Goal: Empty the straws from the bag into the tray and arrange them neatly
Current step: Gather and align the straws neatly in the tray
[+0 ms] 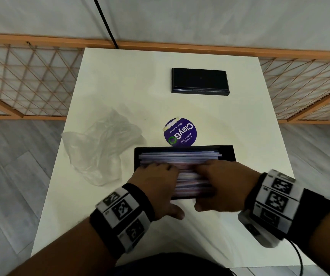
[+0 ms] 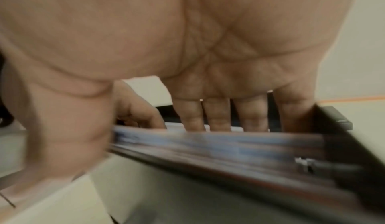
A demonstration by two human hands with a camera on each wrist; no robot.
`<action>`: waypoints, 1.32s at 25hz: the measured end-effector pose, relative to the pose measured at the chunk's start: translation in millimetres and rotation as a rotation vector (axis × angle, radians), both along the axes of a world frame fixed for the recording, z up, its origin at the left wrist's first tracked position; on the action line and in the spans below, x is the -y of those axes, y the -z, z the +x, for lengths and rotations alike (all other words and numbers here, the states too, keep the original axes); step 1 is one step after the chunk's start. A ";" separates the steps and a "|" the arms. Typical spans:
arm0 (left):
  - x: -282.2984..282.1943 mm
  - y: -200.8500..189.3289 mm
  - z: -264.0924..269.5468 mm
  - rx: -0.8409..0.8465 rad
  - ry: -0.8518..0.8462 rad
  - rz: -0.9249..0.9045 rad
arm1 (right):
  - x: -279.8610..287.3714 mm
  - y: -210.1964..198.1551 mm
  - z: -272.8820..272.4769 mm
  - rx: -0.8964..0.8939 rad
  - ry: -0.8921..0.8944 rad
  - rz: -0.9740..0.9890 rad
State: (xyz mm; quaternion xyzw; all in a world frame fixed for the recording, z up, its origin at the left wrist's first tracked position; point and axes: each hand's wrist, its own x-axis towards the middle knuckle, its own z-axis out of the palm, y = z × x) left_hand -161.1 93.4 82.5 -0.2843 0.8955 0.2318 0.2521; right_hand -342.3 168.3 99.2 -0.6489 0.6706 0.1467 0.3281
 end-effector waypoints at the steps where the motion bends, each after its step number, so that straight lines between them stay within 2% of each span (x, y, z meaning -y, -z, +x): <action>1: -3.3 -1.2 3.5 -0.018 0.016 -0.018 | -6.0 -0.9 0.5 -0.017 -0.002 -0.015; 9: -11.6 13.3 0.6 0.017 -0.026 -0.041 | -18.1 19.2 17.5 -0.130 0.038 -0.006; 14: -13.0 12.1 -5.1 -0.077 -0.028 -0.076 | -18.6 26.2 19.4 -0.105 0.069 -0.005; 20: -14.1 15.5 1.0 0.038 -0.055 -0.101 | -14.2 25.6 16.5 -0.162 0.065 0.013; 25: -12.2 14.8 -1.5 0.064 -0.054 -0.090 | -10.9 24.6 15.1 -0.092 0.058 0.007; 30: -12.6 8.9 -2.8 -0.055 -0.028 -0.083 | -12.0 20.0 16.4 -0.116 0.040 -0.049; 33: -13.8 12.3 -2.1 -0.021 -0.048 -0.025 | -11.1 19.0 17.3 -0.091 0.031 -0.015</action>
